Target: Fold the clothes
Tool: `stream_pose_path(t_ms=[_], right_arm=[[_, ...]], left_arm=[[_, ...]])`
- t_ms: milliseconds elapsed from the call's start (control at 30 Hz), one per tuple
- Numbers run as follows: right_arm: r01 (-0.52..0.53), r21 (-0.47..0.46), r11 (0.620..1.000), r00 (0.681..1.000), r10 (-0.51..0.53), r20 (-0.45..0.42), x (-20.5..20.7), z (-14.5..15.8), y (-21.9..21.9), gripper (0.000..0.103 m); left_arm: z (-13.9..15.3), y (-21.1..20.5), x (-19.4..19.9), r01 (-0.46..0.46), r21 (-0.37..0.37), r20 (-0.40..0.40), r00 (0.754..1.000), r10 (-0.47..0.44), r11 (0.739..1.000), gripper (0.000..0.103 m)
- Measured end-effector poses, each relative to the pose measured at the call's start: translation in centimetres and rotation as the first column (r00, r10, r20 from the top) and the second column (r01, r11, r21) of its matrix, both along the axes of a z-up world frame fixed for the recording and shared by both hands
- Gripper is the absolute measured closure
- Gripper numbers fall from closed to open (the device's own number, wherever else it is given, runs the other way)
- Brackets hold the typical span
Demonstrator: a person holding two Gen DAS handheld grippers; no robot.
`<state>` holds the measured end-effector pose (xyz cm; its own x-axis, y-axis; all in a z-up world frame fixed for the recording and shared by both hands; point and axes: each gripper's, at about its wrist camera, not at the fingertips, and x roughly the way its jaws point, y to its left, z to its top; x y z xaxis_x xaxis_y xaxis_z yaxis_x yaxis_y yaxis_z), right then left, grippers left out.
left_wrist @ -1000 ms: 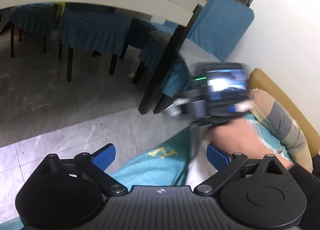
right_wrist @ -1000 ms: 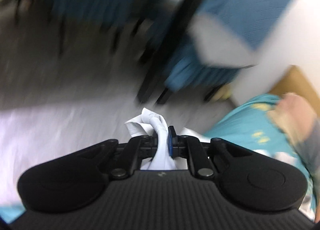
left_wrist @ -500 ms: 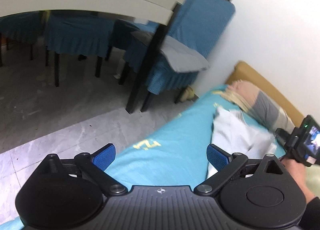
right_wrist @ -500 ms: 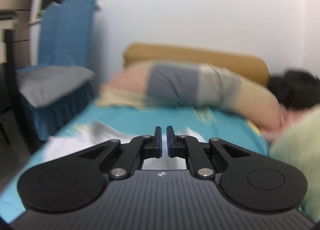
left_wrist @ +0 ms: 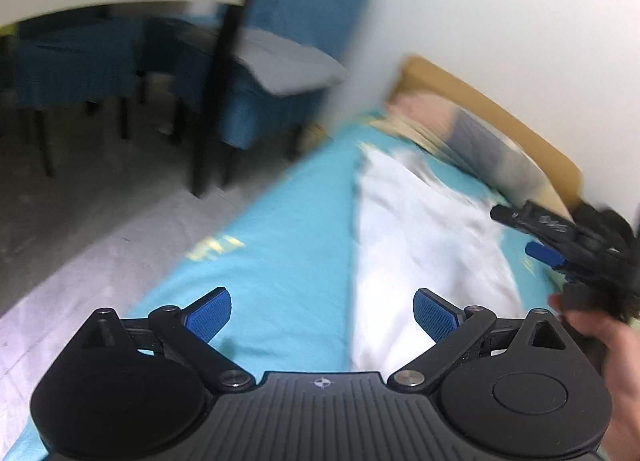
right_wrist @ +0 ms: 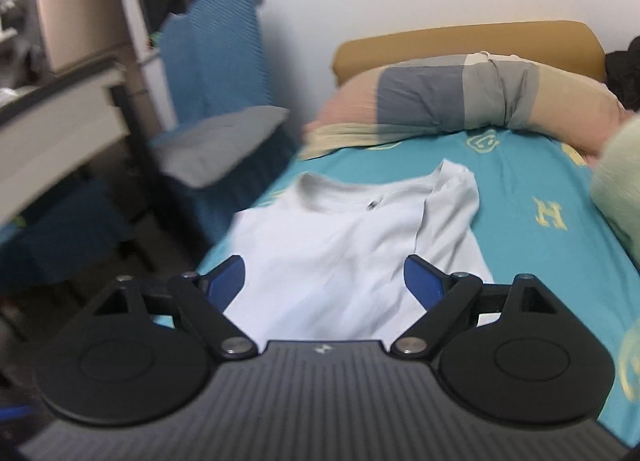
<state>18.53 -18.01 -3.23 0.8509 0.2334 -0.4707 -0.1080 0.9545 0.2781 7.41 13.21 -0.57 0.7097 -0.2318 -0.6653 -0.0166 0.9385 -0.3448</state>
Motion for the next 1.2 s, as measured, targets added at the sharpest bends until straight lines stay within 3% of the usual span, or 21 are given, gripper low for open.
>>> stream_pose_path(t_ms=[100,200,300,433,567,633,700,800,900,967,1000,1033,1067,1133,1200], right_arm=[[-0.042,0.028,0.999,0.999,0.042,-0.032,-8.3,2.0,0.1,0.015],[-0.057,0.042,0.997,0.996,0.060,-0.073,-15.9,2.7,-0.5,0.015],[-0.058,0.053,0.997,0.988,0.065,-0.142,-21.2,2.9,-1.5,0.015],[-0.047,0.063,0.997,0.995,0.053,-0.090,-25.0,4.1,-2.8,0.015],[-0.016,0.097,0.995,0.999,0.019,-0.027,-25.1,4.2,-4.1,0.015],[-0.001,0.110,0.994,1.000,0.004,-0.024,-24.6,3.8,-4.8,0.016],[-0.002,0.141,0.990,0.999,0.007,-0.035,-24.2,3.1,-5.6,0.016],[0.013,0.168,0.986,0.999,-0.004,-0.048,-23.5,2.5,-6.7,0.016],[0.024,0.208,0.978,0.999,-0.015,-0.046,-23.0,2.2,-7.7,0.016],[0.036,0.225,0.974,0.999,-0.027,-0.044,-22.5,2.1,-8.2,0.016],[0.041,0.232,0.972,0.998,-0.032,-0.046,-22.3,2.0,-8.4,0.016],[0.048,0.240,0.970,0.998,-0.037,-0.049,-22.2,1.8,-8.6,0.016],[0.054,0.247,0.968,0.998,-0.042,-0.052,-22.1,1.7,-8.8,0.016],[0.066,0.261,0.963,0.997,-0.052,-0.058,-22.0,1.6,-9.2,0.016],[0.082,0.273,0.958,0.996,-0.069,-0.055,-22.1,1.6,-9.6,0.016]], left_arm=[[0.3,-1.2,-0.8,0.139,0.004,-0.042,0.989,-0.139,0.990,0.004],[0.9,-2.2,-2.3,0.200,0.049,-0.067,0.978,-0.197,0.979,0.004],[1.0,-1.6,-3.5,0.161,0.014,-0.130,0.979,-0.158,0.987,0.004],[0.9,0.3,-5.2,0.059,-0.002,-0.225,0.973,-0.058,0.998,0.005],[0.0,1.4,-6.0,-0.027,0.068,-0.336,0.941,0.048,0.997,0.011],[-0.5,1.8,-6.3,-0.052,0.097,-0.391,0.917,0.086,0.994,0.025],[-0.9,2.0,-6.9,-0.059,0.120,-0.445,0.889,0.107,0.991,0.032],[-1.3,1.5,-7.7,-0.016,0.139,-0.518,0.851,0.086,0.990,0.043],[-1.9,-0.2,-8.2,0.061,0.203,-0.576,0.815,0.069,0.977,0.046],[-2.5,-1.5,-8.6,0.115,0.242,-0.610,0.790,0.059,0.963,0.059],[-2.6,-2.0,-8.9,0.143,0.255,-0.622,0.782,0.049,0.956,0.073],[-2.6,-2.5,-9.1,0.171,0.267,-0.628,0.777,0.036,0.948,0.091],[-2.3,-3.1,-9.4,0.204,0.279,-0.627,0.779,0.018,0.938,0.098],[-0.9,-4.5,-10.3,0.272,0.332,-0.587,0.809,-0.028,0.903,0.102],[1.4,-6.6,-12.0,0.334,0.418,-0.504,0.859,-0.091,0.845,0.102]])
